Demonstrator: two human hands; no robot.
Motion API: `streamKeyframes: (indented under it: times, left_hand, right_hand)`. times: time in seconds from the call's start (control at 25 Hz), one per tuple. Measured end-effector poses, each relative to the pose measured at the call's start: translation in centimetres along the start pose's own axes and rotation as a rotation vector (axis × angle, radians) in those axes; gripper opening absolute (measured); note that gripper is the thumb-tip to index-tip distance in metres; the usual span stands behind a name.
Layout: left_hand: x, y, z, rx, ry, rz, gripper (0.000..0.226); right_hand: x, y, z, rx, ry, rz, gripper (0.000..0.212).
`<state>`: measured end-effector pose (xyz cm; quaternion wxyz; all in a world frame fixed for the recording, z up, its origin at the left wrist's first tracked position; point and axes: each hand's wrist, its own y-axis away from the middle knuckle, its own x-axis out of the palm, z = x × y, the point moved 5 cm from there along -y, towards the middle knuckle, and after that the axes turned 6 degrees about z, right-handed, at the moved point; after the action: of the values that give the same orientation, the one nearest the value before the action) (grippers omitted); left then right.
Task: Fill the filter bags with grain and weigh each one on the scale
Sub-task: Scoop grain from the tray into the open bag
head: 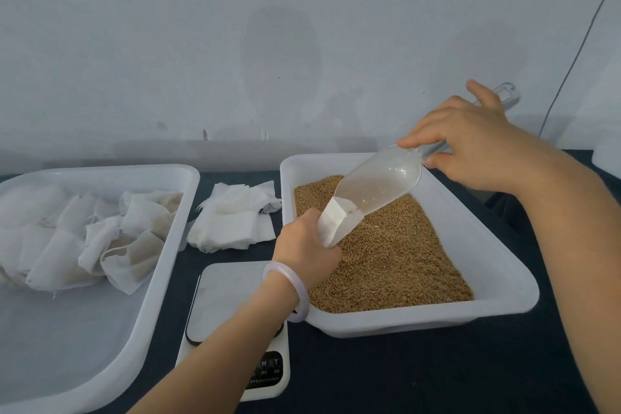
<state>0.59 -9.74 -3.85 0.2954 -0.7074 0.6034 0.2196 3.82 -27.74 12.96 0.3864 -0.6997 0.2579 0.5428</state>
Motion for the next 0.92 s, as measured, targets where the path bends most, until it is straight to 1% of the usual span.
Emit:
streamKeyframes:
  times: [0.16,0.24,0.32,0.4,0.56,0.68,0.76,0.8,0.84,0.92]
  left_hand:
    - [-0.1,0.1,0.0,0.007,0.019,-0.003,0.024]
    - [-0.2,0.3,0.0,0.012,0.047,-0.009,0.022]
    - [-0.4,0.5,0.2,0.009,0.115,-0.021,0.020]
    - [-0.6,0.8,0.3,0.000,0.207,-0.029,0.019]
    - [-1.4,0.8,0.6,-0.040,0.414,-0.016,0.018]
    - [-2.3,1.0,0.8,-0.066,0.583,0.033,0.014]
    - [-3.1,1.5,0.9,-0.035,0.679,0.058,0.013]
    - [-3.8,1.9,1.1,-0.014,0.696,0.053,0.012]
    - [-4.5,2.2,1.2,0.007,0.708,0.045,0.012]
    - [-6.1,2.8,1.6,0.035,0.741,0.058,0.019]
  right_hand:
    - [0.5,0.2,-0.3,0.011,-0.044,0.023,0.037]
    - [1.0,0.8,-2.0,0.092,-0.191,0.036,0.038]
    - [2.4,1.7,-4.2,0.211,-0.396,0.057,0.040]
    - [5.4,2.6,-5.2,0.287,-0.526,0.126,0.041]
    - [13.6,3.8,-2.8,0.298,-0.586,0.418,0.041]
    - [17.1,4.1,-1.6,0.308,-0.574,0.485,0.039]
    - [17.8,4.0,-1.2,0.312,-0.535,0.524,0.037]
    - [17.6,3.7,-0.6,0.301,-0.527,0.521,0.036]
    - [16.6,3.1,0.2,0.275,-0.553,0.478,0.039]
    - [13.3,1.5,3.2,0.164,-0.754,0.300,0.046]
